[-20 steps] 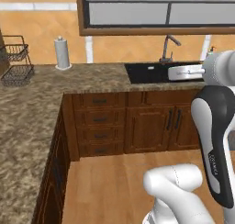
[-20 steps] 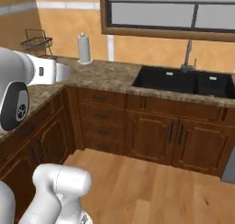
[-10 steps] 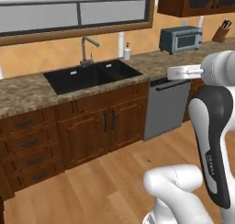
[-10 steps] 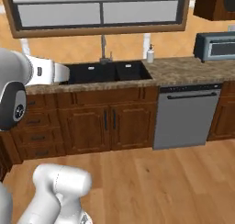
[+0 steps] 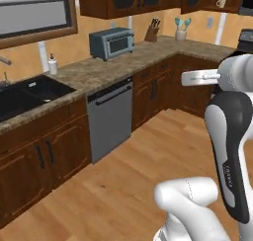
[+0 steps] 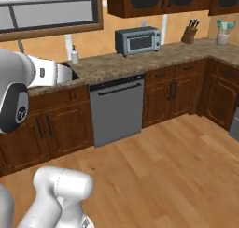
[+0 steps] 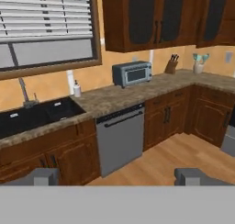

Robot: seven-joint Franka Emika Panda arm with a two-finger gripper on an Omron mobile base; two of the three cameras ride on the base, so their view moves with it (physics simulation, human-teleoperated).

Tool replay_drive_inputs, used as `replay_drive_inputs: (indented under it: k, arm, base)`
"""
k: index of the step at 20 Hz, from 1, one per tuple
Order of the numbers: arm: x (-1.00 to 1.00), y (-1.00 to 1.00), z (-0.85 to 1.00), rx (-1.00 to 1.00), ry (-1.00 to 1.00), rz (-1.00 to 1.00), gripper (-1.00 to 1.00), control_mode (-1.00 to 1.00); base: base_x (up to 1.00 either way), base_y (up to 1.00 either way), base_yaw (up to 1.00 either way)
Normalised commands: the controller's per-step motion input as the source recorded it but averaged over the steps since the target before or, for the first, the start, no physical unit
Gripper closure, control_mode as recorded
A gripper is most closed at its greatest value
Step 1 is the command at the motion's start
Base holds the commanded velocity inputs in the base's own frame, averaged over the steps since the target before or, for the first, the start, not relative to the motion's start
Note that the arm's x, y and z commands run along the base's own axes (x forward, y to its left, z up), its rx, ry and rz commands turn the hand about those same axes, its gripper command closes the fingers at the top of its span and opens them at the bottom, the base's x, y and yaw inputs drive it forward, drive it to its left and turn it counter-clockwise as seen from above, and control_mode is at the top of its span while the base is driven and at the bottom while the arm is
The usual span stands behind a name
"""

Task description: Gather all objects into one cabinet and sort the glasses and bowls to opposite sides.

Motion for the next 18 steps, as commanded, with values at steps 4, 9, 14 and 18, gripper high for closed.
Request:
replay_drive_inputs:
  k: [4, 9, 14, 18]
  arm:
    - [0.00, 0.00, 0.00, 0.00, 0.00, 0.00, -1.00, 1.00]
    - [0.00, 0.00, 0.00, 0.00, 0.00, 0.00, -1.00, 1.00]
    - [0.00, 0.00, 0.00, 0.00, 0.00, 0.00, -1.00, 1.00]
    - [0.00, 0.00, 0.00, 0.00, 0.00, 0.00, -1.00, 1.00]
  base:
    - [0.01, -0.65, -0.59]
    - [0.22, -0.40, -0.59]
    - [0.64, 0.00, -0.48]
    - [0.84, 0.10, -0.27]
